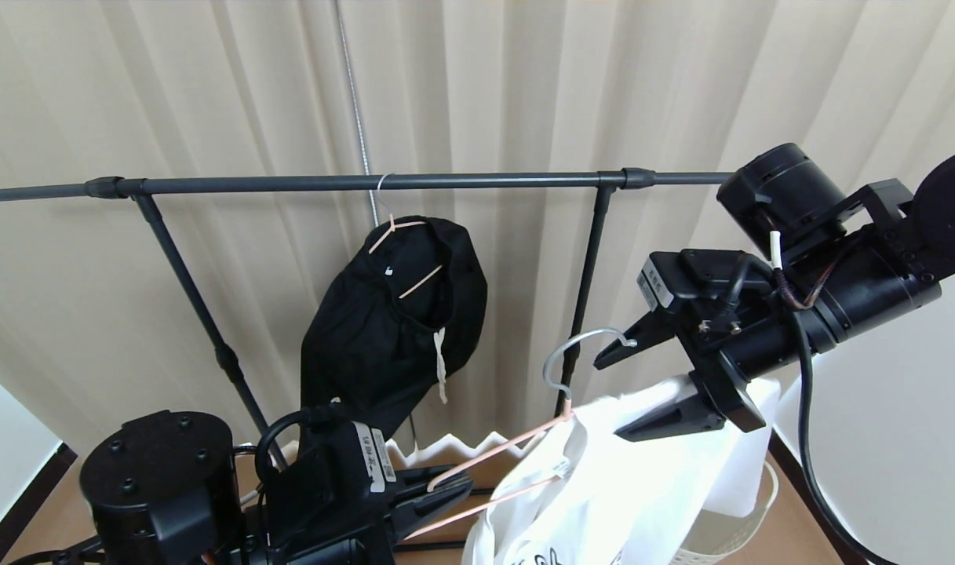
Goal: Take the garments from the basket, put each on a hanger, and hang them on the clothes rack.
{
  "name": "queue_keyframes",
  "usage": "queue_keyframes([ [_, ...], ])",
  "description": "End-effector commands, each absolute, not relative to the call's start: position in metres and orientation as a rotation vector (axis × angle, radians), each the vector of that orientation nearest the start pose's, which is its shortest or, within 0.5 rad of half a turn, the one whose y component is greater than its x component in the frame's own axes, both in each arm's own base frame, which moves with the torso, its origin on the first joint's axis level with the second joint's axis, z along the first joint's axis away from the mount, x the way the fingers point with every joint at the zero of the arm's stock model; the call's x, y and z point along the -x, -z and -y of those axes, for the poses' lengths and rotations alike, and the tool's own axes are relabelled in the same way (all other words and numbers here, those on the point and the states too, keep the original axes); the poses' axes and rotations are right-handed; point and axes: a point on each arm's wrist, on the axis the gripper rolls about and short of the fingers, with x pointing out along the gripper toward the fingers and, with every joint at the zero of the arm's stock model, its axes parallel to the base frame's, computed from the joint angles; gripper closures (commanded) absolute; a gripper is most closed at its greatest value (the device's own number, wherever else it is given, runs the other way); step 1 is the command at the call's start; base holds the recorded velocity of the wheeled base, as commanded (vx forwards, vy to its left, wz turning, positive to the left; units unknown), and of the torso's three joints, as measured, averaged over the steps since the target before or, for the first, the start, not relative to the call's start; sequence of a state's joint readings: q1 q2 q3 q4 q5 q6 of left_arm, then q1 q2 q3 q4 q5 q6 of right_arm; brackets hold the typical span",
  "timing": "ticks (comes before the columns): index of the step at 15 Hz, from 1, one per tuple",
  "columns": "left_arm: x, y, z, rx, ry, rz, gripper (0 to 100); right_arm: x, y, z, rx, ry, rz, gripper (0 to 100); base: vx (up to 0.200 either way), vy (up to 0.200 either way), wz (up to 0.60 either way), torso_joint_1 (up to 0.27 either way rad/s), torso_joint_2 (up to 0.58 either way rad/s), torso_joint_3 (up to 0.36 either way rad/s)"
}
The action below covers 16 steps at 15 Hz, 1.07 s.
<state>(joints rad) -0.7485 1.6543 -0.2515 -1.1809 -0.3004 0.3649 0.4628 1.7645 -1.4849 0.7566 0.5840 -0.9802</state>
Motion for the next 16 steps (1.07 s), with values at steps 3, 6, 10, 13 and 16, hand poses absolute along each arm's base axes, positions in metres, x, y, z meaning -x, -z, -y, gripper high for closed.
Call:
queue_keyframes([
  [3, -0.1627, -0.1175, 0.1597, -0.380, 1.074, -0.031, 100, -0.2580, -0.2353, -0.1428, 0.737, -1.383, -0.516, 100, 0.000, 0.000, 0.00, 0.000, 0.00, 0.000],
  [6, -0.1634, -0.1180, 0.1594, -0.378, 1.070, -0.029, 100, -0.2567, -0.2358, -0.1421, 0.737, -1.384, -0.518, 100, 0.000, 0.000, 0.00, 0.000, 0.00, 0.000],
  [10, -0.1657, -0.1197, 0.1592, -0.375, 1.049, -0.025, 100, -0.2542, -0.2375, -0.1409, 0.737, -1.383, -0.516, 100, 0.000, 0.000, 0.00, 0.000, 0.00, 0.000],
  [13, -0.1667, -0.1235, 0.1594, -0.375, 1.021, -0.014, 100, -0.2523, -0.2381, -0.1404, 0.738, -1.385, -0.516, 100, 0.000, 0.000, 0.00, 0.000, 0.00, 0.000],
  [16, -0.1673, -0.1233, 0.1591, -0.377, 1.005, -0.016, 100, -0.2516, -0.2367, -0.1401, 0.736, -1.386, -0.522, 100, 0.000, 0.000, 0.00, 0.000, 0.00, 0.000],
])
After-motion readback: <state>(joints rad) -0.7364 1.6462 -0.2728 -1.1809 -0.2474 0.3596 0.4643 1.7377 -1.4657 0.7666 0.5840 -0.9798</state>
